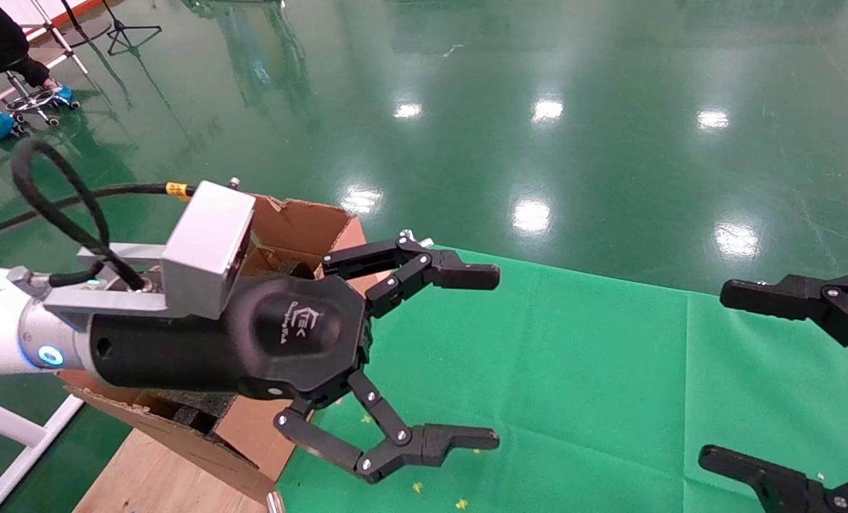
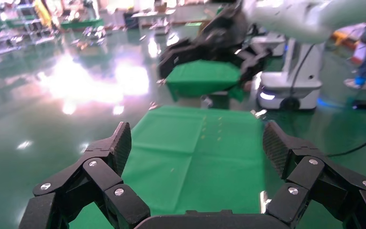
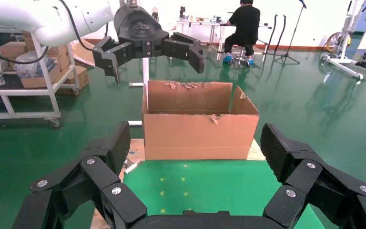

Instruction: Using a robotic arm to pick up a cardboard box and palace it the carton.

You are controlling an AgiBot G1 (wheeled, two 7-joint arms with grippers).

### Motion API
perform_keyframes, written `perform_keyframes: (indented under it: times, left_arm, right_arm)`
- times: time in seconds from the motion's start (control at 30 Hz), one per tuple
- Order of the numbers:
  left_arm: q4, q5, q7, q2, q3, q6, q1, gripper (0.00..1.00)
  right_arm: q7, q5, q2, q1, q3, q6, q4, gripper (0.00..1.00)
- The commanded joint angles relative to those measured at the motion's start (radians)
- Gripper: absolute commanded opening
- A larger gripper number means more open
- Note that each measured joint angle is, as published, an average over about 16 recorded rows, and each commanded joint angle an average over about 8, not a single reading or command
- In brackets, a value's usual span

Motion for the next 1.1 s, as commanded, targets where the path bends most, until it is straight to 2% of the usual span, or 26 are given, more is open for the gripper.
perform_keyframes:
  times: [0.03, 1.1]
  left_arm:
    - [-0.011, -0.014, 0.003, 0.0, -0.007, 0.004, 0.011, 1.0]
    - [0.009, 0.012, -0.002, 0.0, 0.005, -0.003, -0.008, 1.0]
  right_arm:
    - [0.0, 0.0, 0.0, 0.0, 0.0, 0.0, 0.0, 1.0]
    - [0.0, 0.0, 0.0, 0.0, 0.0, 0.0, 0.0, 1.0]
